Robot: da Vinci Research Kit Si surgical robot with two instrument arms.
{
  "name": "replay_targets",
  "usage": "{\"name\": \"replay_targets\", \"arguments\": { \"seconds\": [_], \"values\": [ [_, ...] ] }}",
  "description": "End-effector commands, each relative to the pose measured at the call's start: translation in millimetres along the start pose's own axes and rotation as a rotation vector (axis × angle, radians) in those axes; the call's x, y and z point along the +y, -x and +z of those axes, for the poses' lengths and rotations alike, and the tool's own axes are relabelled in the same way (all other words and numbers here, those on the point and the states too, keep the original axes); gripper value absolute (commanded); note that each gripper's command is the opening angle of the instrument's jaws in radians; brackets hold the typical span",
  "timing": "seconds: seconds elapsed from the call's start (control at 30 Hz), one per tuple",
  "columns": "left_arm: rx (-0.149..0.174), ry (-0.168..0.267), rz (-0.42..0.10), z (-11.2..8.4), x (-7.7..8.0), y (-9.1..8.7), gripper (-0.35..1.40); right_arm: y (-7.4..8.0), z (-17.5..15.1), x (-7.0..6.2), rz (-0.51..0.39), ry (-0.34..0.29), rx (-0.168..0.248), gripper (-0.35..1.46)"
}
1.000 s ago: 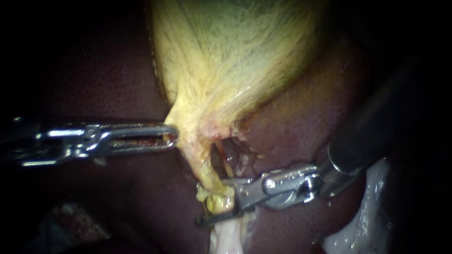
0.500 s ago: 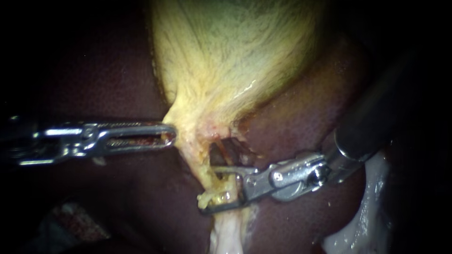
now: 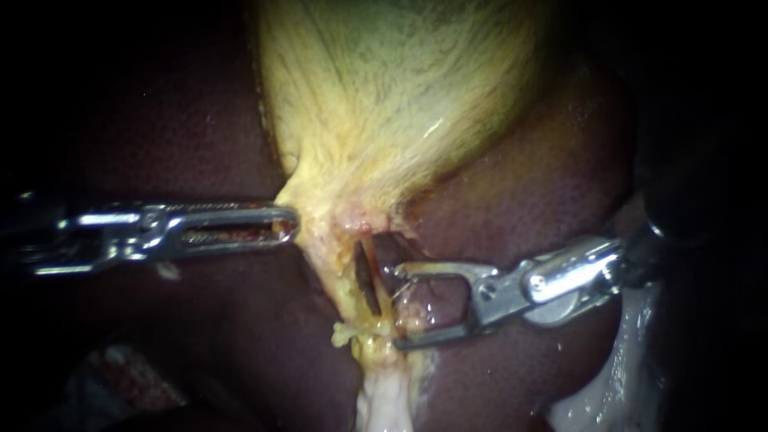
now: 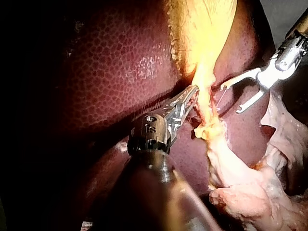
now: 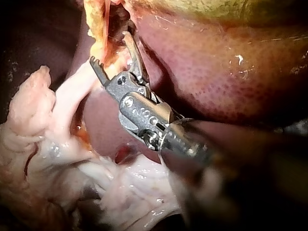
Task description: Going back first clip left tube
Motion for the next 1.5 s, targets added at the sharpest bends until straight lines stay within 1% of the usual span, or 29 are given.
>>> {"name": "replay_targets", "arguments": {
  "seconds": [0.03,0.17,0.33,0.47,0.57,0.67,0.7,0.8,0.83,0.97,1.07,1.5],
  "values": [
    [0.0,0.0,0.0,0.0,0.1,0.0,-0.23,-0.2,-0.6,0.0,-0.008,0.004,0.002,0.6],
    [0.0,0.0,0.0,0.3,0.3,-0.1,-0.23,-0.9,-2.6,0.2,-0.033,0.015,0.0,0.6],
    [0.0,0.0,0.001,0.5,0.5,-0.1,-0.23,-1.9,-4.7,0.7,-0.048,0.019,0.014,0.6],
    [-0.002,0.001,0.002,0.9,0.7,-0.3,-0.23,-2.3,-5.6,0.8,-0.063,0.015,0.015,0.6],
    [-0.004,0.004,0.004,1.7,1.1,-0.6,-0.23,-2.2,-6.0,0.7,-0.075,0.013,0.015,0.6],
    [-0.007,0.007,0.007,2.9,1.8,-1.0,-0.23,-2.1,-6.3,0.6,-0.081,0.012,0.015,0.6],
    [-0.013,0.01,0.008,3.4,2.0,-1.2,-0.23,-2.1,-6.3,0.6,-0.081,0.012,0.015,0.6],
    [-0.003,0.007,0.012,5.3,2.2,-1.9,-0.23,-2.1,-6.4,0.5,-0.088,0.011,0.015,0.6],
    [0.004,0.005,0.014,6.0,2.2,-2.1,-0.23,-2.1,-6.4,0.5,-0.088,0.011,0.015,0.6],
    [0.017,-0.003,0.018,8.1,1.8,-2.8,-0.23,-2.2,-6.4,0.3,-0.094,0.011,0.015,0.6],
    [0.021,-0.006,0.02,8.9,1.4,-3.0,-0.23,-2.2,-6.4,0.2,-0.094,0.011,0.015,0.6],
    [0.025,-0.007,0.02,9.2,1.2,-3.0,-0.23,-2.3,-6.4,0.2,-0.094,0.012,0.015,0.61]
  ]
}}
